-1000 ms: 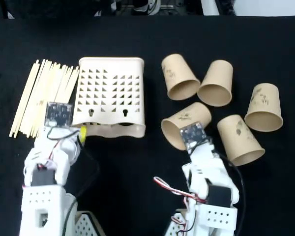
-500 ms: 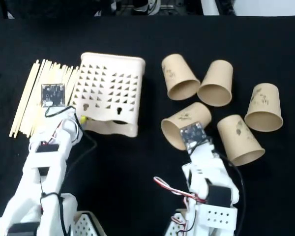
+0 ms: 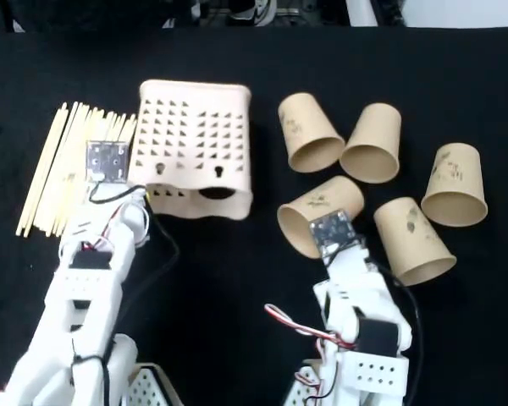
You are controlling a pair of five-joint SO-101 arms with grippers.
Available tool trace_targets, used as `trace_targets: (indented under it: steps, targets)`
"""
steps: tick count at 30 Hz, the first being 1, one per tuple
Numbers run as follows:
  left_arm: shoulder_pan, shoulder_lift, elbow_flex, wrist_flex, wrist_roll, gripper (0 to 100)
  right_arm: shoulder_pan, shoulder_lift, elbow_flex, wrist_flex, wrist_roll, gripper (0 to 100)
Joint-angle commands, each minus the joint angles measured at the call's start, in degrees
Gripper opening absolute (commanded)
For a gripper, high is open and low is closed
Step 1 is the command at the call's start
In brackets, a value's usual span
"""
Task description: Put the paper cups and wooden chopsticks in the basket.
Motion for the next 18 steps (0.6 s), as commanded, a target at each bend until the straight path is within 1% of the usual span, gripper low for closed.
trace_targets:
  steps: [1,4,6,12,15,18]
  targets:
    - [0.75,-11.78,-5.58,13.1,0.79,3,-0.35,-3.65,-0.48,-0.79,-0.18,2.8]
    - [0.75,-18.81,-10.86,25.93,3.96,3,-0.35,-3.65,-0.48,-0.79,-0.18,2.8]
    - [1.01,-22.68,-14.9,32.88,6.33,3,-0.35,-3.65,-0.48,-0.79,-0.18,2.8]
    - [8.66,-27.69,-25.27,47.38,6.51,3,-0.18,-3.65,-0.48,-0.79,-0.18,2.8]
    - [11.12,-27.78,-29.67,51.69,8.88,3,1.76,-3.65,-0.48,-0.88,-0.09,2.8]
    - [8.92,-27.78,-31.78,51.78,8.88,3,2.37,-3.65,-0.48,-0.88,-0.09,2.8]
